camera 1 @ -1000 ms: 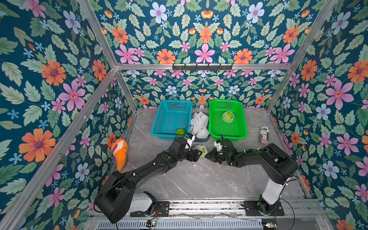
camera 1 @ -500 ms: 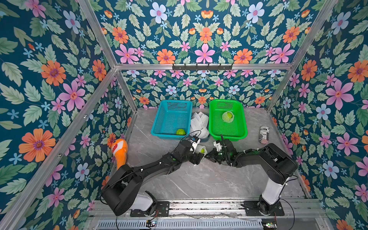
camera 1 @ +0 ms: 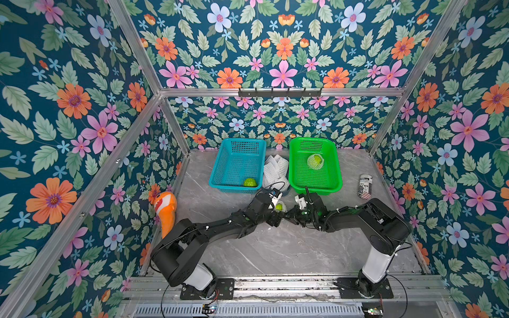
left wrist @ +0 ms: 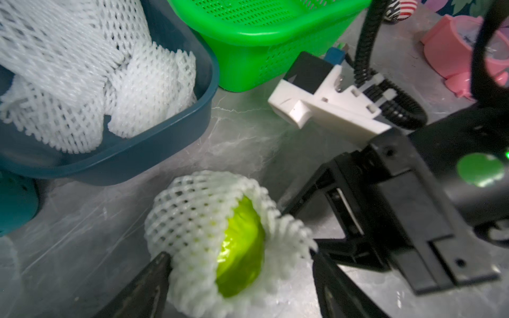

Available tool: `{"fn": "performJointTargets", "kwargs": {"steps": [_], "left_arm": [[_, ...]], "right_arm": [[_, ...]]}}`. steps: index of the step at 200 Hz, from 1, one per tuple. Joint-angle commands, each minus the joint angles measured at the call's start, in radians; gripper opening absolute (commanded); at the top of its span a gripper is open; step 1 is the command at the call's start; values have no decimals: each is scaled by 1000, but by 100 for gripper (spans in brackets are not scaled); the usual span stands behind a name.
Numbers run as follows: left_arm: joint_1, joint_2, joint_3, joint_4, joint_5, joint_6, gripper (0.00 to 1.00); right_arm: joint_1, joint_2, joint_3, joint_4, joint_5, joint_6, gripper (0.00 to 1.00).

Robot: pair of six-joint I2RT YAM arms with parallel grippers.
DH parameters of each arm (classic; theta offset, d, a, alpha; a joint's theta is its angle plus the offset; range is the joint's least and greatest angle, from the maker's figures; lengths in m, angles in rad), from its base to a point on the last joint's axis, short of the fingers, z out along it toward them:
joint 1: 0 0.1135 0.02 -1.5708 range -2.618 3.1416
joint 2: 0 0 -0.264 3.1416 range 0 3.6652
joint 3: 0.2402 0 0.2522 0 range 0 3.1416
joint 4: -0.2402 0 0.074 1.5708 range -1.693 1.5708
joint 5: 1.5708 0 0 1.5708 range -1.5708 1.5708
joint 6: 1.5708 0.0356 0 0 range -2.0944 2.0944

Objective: Sleeve custard apples in foam nets
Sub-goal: Put on the foam net on the custard apple.

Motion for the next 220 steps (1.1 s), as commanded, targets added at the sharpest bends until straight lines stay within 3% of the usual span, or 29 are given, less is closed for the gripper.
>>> {"fn": "performJointTargets", "kwargs": {"steps": [1,85,159,220], "left_arm": [[1,20,9,-1,-31,-17,82],[12,59,22,33,14,-30,81],[27,110,102,-65,52,-10,75],[29,137,134,-111,48,8,74]], "right_arm": [[4,-1,-4,36,-6,15,0],[6,29,-9,103,-48,40,0],[3,65,-10,178,-89,71,0],[-16,20,-38,166,-94,61,19]]}}
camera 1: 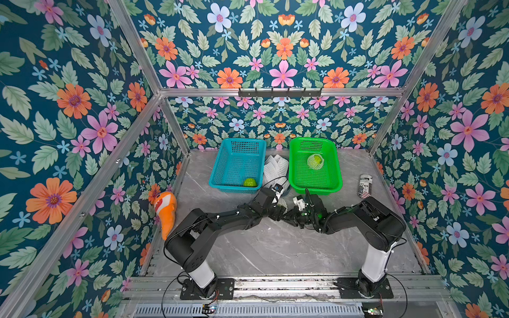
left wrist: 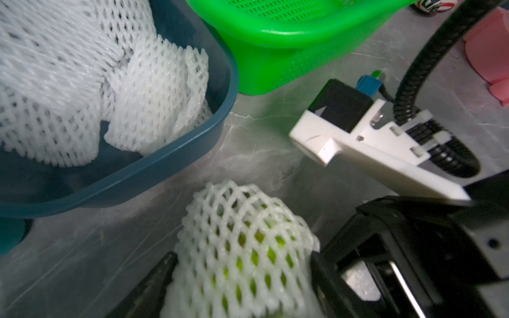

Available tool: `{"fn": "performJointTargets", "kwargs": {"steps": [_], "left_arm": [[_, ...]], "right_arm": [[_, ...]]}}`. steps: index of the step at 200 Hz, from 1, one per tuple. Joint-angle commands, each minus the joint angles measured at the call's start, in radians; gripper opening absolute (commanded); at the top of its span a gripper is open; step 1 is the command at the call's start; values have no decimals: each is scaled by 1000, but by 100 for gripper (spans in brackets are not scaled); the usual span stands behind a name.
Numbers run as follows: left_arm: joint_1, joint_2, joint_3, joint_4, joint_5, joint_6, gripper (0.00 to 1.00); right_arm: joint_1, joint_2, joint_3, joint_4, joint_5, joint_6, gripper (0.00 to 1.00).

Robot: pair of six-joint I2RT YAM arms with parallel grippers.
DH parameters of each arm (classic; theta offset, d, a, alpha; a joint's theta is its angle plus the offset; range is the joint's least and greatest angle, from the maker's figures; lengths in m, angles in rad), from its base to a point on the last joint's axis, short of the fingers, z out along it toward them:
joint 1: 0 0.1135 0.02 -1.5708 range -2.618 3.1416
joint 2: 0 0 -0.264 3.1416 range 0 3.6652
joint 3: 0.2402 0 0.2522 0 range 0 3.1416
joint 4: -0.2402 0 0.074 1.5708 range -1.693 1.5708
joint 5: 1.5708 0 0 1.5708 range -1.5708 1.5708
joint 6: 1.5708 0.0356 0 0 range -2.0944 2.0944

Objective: Sleeve custard apples in foam nets
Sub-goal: Put on the foam net on the custard apple.

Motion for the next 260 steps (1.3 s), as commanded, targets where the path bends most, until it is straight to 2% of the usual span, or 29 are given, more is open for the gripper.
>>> {"fn": "performJointTargets", "kwargs": {"steps": [1,87,153,200,226,260], "left_arm": [[2,12,10,-62,28,13,74],[10,33,46,-102,54,35,73],[15,31,50,-114,61,41,73],[17,16,36,-112,65,38,73],[17,19,36,-109,70,38,73],[18,18,34,-108,73,38,73]], "right_arm": [[-6,-21,-8,41,-7,-1,19],[-61,-145,-106,25,-53,-25,20],[-123,-279,-109,-62,-21,-64,25],[-127,-219,-11,-67,-30,-71,20],[-125,-136,27,-21,-41,-45,20],[-123,-103,53,2,-65,-37,23]]}}
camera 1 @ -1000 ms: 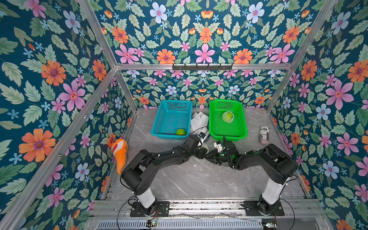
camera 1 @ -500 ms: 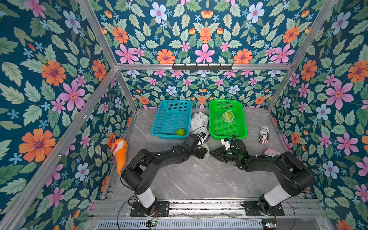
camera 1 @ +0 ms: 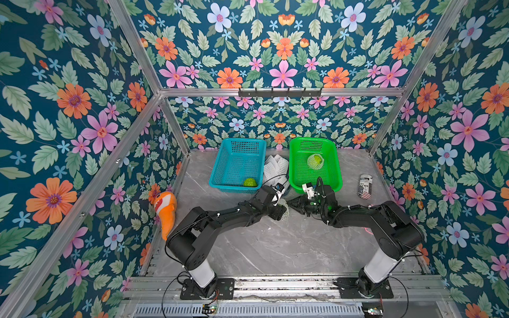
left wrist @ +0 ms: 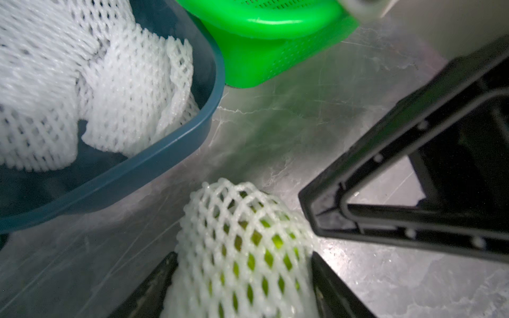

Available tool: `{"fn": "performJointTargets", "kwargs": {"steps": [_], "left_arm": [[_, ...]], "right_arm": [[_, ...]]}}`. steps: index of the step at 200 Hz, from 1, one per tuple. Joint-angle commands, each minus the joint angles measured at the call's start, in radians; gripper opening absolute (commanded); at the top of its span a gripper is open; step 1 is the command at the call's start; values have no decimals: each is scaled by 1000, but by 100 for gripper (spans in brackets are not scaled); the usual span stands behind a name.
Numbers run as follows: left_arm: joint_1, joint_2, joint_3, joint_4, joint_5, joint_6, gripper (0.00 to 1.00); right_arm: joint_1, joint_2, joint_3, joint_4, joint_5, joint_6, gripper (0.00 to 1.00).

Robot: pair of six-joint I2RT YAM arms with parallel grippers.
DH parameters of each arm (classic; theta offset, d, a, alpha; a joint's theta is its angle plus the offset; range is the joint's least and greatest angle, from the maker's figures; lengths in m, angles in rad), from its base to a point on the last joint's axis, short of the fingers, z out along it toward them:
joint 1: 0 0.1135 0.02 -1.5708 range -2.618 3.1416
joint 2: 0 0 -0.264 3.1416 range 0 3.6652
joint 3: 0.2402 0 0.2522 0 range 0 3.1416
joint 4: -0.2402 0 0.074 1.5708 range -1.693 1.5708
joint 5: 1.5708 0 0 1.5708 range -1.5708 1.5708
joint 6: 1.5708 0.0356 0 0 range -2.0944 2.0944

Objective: Sleeve custard apples in foam nets
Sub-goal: Put on the foam net on the custard apple.

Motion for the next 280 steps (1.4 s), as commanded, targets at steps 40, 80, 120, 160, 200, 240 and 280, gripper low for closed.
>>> {"fn": "performJointTargets", "kwargs": {"steps": [40,80,120,160,200,240,280], "left_arm": [[3,0,-6,-48,14,8,73],[3,4,-8,-46,27,9,73],[3,6,-10,-44,36,12,73],[4,8,-5,-48,44,16,73],[4,2,-8,-46,48,15,73],[3,0,-9,-45,51,15,73],[4,0,-9,-43,54,15,73]], "right_arm": [[8,17,23,-18,-17,3,27],[36,-30,5,-79,66,-44,29],[36,-115,-21,-117,149,-73,28],[38,-102,-4,-140,148,-85,28],[54,-43,4,-88,134,-59,28],[63,-30,17,-100,139,-59,23],[61,-12,19,-111,159,-59,7]]}}
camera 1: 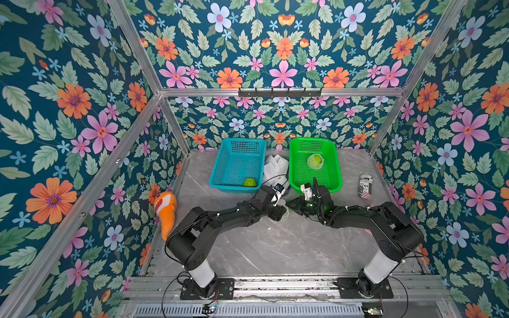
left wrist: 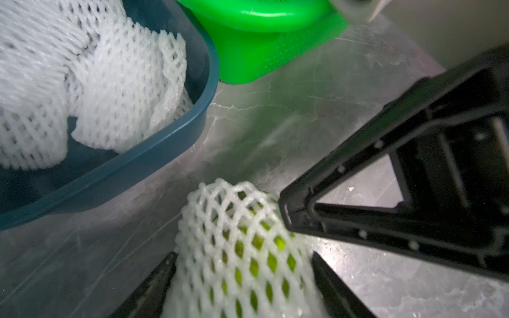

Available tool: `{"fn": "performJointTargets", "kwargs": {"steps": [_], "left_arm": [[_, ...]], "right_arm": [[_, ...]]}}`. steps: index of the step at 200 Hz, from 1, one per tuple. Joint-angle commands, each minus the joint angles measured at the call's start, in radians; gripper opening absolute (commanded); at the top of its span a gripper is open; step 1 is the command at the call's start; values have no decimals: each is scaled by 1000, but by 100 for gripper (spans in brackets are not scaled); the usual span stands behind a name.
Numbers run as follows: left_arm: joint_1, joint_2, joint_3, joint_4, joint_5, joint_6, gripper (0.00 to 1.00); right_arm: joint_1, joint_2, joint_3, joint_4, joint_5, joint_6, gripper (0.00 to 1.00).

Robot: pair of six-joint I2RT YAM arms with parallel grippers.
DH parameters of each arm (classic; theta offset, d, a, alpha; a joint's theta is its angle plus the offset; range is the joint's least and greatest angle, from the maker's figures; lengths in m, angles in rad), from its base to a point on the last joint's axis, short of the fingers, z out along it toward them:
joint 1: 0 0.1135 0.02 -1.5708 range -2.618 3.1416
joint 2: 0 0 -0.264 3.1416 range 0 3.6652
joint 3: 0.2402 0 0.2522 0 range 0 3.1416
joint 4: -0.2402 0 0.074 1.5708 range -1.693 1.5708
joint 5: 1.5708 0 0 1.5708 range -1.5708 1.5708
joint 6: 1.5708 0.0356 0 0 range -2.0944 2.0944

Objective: Sleeve custard apples in foam nets
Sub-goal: Put on the foam net on the custard apple.

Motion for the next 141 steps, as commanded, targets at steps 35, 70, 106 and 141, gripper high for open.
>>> {"fn": "performJointTargets", "kwargs": {"steps": [35,70,106,141], "left_arm": [[0,4,-2,-47,23,10,73],[-1,4,-2,-51,24,10,73],[0,13,5,-52,26,7,73],[0,20,23,-66,32,1,75]], "right_arm": [[-3,12,-13,-3,35,22,4],[-15,2,-16,-44,77,16,4],[-15,7,-16,-70,97,17,4],[-14,14,-15,-66,85,19,4]]}}
